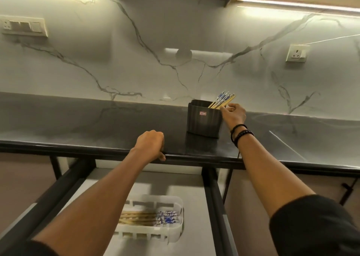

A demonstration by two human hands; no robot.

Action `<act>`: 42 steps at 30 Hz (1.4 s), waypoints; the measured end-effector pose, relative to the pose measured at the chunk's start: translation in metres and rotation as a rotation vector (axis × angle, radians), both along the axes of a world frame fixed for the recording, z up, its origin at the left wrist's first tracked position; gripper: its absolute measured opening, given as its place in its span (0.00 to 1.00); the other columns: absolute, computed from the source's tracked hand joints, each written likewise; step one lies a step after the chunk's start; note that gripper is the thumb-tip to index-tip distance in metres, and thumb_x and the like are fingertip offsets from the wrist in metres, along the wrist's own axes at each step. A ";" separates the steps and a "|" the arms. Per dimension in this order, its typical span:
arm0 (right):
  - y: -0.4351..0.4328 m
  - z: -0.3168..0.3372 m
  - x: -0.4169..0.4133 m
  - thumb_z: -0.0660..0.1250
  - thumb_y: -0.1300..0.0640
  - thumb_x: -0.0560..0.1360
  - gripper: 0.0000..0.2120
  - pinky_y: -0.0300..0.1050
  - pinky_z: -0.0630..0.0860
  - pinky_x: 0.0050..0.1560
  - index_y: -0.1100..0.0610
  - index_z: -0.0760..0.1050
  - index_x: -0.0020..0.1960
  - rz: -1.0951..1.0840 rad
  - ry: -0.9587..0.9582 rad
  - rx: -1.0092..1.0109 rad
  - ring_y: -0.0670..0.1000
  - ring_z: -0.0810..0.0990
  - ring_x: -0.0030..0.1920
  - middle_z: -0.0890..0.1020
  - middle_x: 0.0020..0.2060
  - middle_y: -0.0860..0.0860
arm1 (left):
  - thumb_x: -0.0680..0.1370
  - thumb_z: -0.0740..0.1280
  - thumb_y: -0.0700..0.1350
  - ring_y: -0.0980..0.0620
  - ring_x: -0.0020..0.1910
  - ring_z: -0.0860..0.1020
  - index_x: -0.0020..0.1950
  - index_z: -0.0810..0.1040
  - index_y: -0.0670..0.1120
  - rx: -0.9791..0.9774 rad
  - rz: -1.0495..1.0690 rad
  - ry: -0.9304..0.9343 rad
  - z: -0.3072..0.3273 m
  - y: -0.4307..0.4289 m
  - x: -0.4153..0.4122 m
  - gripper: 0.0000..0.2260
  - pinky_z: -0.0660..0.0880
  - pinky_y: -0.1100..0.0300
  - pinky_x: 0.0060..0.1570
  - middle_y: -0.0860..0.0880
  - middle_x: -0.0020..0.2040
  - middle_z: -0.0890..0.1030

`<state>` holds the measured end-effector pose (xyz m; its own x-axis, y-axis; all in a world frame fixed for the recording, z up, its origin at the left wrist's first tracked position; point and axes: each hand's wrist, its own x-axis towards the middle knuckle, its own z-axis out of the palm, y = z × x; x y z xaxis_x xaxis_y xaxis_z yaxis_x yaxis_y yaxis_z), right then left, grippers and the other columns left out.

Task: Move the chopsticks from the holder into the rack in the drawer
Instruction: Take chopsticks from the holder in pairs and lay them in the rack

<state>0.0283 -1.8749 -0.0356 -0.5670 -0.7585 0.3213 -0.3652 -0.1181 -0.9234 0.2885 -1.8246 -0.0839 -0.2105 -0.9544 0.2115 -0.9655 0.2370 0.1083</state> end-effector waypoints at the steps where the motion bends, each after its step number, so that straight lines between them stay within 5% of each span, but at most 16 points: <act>1: -0.009 0.001 -0.004 0.71 0.55 0.74 0.23 0.47 0.74 0.64 0.59 0.72 0.67 0.029 -0.053 0.026 0.54 0.77 0.62 0.79 0.62 0.56 | 0.64 0.80 0.52 0.49 0.41 0.79 0.44 0.84 0.46 0.010 -0.003 0.010 0.001 -0.002 0.001 0.14 0.71 0.58 0.38 0.48 0.42 0.83; 7: -0.059 0.012 -0.026 0.70 0.56 0.75 0.27 0.47 0.71 0.64 0.61 0.66 0.70 0.194 -0.249 0.144 0.52 0.74 0.62 0.73 0.67 0.56 | 0.63 0.81 0.52 0.51 0.37 0.76 0.42 0.84 0.46 0.053 -0.010 0.014 0.004 -0.010 0.001 0.14 0.70 0.58 0.36 0.48 0.41 0.83; 12: -0.083 0.025 -0.034 0.70 0.63 0.74 0.21 0.45 0.69 0.57 0.63 0.71 0.65 0.203 -0.338 0.125 0.53 0.74 0.60 0.76 0.60 0.56 | 0.63 0.81 0.52 0.52 0.37 0.77 0.41 0.83 0.46 0.114 -0.022 0.025 0.005 -0.018 0.001 0.14 0.71 0.59 0.36 0.49 0.41 0.84; 16: -0.095 0.022 -0.034 0.71 0.66 0.73 0.12 0.44 0.79 0.55 0.61 0.78 0.55 0.132 -0.338 0.019 0.51 0.82 0.49 0.82 0.50 0.55 | 0.63 0.81 0.52 0.54 0.34 0.77 0.39 0.82 0.45 0.151 -0.043 0.037 0.008 -0.020 0.001 0.14 0.70 0.62 0.31 0.49 0.38 0.83; 28: -0.087 0.028 -0.042 0.76 0.55 0.70 0.07 0.51 0.82 0.54 0.53 0.79 0.43 0.132 -0.213 -0.080 0.53 0.85 0.48 0.86 0.47 0.56 | 0.63 0.81 0.50 0.53 0.33 0.76 0.39 0.82 0.44 0.189 -0.035 0.032 0.014 -0.017 -0.005 0.14 0.69 0.62 0.30 0.49 0.37 0.81; 37: -0.055 0.047 -0.056 0.77 0.57 0.69 0.16 0.50 0.80 0.54 0.59 0.80 0.55 0.236 -0.113 -0.025 0.52 0.82 0.48 0.83 0.49 0.56 | 0.64 0.80 0.50 0.50 0.37 0.77 0.44 0.82 0.43 0.177 0.002 0.032 0.014 -0.008 -0.006 0.16 0.71 0.58 0.36 0.47 0.42 0.83; 42: -0.048 0.058 -0.059 0.78 0.53 0.68 0.16 0.47 0.78 0.52 0.59 0.83 0.53 0.204 0.041 -0.030 0.50 0.79 0.46 0.83 0.46 0.53 | 0.65 0.80 0.50 0.49 0.39 0.78 0.45 0.82 0.42 0.160 0.015 0.041 0.012 -0.004 -0.006 0.16 0.73 0.58 0.38 0.46 0.44 0.84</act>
<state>-0.0311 -1.9231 0.0227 -0.3884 -0.8460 0.3652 -0.3685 -0.2206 -0.9031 0.2823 -1.8289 -0.0718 -0.1905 -0.9796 0.0643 -0.9628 0.1992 0.1826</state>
